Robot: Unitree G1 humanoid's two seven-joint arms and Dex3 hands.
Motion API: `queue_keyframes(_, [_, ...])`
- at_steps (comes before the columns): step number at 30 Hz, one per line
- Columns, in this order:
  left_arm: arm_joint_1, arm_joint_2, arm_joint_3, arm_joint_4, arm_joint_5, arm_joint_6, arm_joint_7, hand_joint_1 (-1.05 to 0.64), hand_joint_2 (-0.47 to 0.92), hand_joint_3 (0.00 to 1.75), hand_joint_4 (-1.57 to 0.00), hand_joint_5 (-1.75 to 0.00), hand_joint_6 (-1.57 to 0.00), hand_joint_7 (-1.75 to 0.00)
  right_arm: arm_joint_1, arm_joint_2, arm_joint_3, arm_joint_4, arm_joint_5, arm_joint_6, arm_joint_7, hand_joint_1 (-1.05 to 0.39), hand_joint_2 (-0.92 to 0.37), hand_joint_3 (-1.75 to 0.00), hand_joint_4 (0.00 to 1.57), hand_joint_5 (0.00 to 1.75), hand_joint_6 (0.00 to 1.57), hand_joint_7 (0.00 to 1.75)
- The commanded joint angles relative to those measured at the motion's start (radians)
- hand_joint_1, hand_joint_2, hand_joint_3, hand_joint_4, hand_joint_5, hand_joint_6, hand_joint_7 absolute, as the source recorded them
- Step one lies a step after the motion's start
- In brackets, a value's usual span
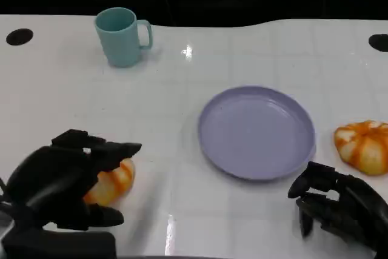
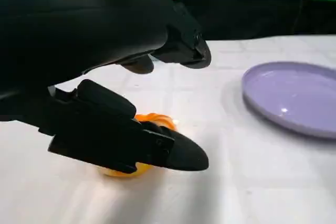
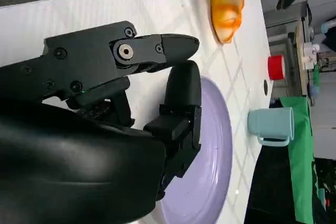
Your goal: Grasp the bread from the table and place it into the plate.
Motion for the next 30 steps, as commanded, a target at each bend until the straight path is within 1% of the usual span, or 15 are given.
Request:
queue_keyframes(1, [0.000,0.034,-0.049,-0.037,0.153,0.075,0.016,-0.69,0.92,0.05,-0.01,-0.35,-0.23,0.00,0.021,-0.012,0.006,0.009,-0.017,0.012,-0.004,-0.53,-0.92,-0.27,0.66,1.75,0.65,1.39])
queue_keyframes(5, [-0.017,0.030,-0.088,-0.019,0.229,0.116,0.032,-0.61,0.87,0.01,-0.02,-0.30,-0.22,0.00,0.022,-0.009,0.002,0.006,-0.005,0.028,-0.002,-0.54,-0.92,-0.25,0.66,1.75,0.67,1.38])
queue_keyframes(9, [-0.036,0.032,-0.114,0.004,0.253,0.137,0.040,-0.55,0.84,0.00,-0.02,-0.27,-0.22,0.00,0.022,-0.012,0.006,0.006,-0.012,0.023,-0.006,-0.54,-0.92,-0.26,0.66,1.75,0.67,1.38])
queue_keyframes(12, [-0.067,0.029,-0.150,0.052,0.300,0.159,0.059,-0.49,0.84,0.00,-0.02,-0.24,-0.22,0.00,0.019,-0.010,0.006,0.011,-0.010,0.021,-0.002,-0.53,-0.92,-0.26,0.66,1.75,0.67,1.38])
queue_keyframes(17, [-0.147,0.015,-0.220,0.189,0.347,0.197,0.091,-0.43,0.82,0.00,-0.05,-0.20,-0.21,0.00,0.016,-0.010,0.009,0.017,-0.019,0.010,-0.013,-0.53,-0.92,-0.27,0.66,1.75,0.66,1.38])
queue_keyframes(19, [-0.159,0.017,-0.231,0.207,0.344,0.203,0.100,-0.43,0.82,0.00,-0.05,-0.18,-0.21,0.00,0.016,-0.010,0.009,0.019,-0.020,0.009,-0.014,-0.53,-0.92,-0.27,0.66,1.75,0.66,1.38])
queue_keyframes(21, [-0.204,0.009,-0.255,0.297,0.341,0.209,0.113,-0.44,0.82,0.00,-0.05,-0.16,-0.20,0.00,0.013,-0.008,0.006,0.028,-0.011,0.004,-0.004,-0.52,-0.92,-0.27,0.66,1.75,0.66,1.38])
queue_keyframes(25, [-0.265,-0.007,-0.292,0.420,0.326,0.218,0.142,-0.45,0.80,0.00,-0.06,-0.15,-0.22,-0.01,0.019,-0.013,0.012,0.015,-0.029,0.010,-0.028,-0.55,-0.92,-0.26,0.67,1.75,0.67,1.38])
queue_keyframes(30, [-0.312,-0.005,-0.332,0.507,0.297,0.214,0.156,-0.46,0.81,0.01,-0.08,-0.12,-0.22,-0.01,0.021,-0.014,0.011,0.010,-0.026,0.011,-0.019,-0.54,-0.92,-0.26,0.66,1.75,0.67,1.39])
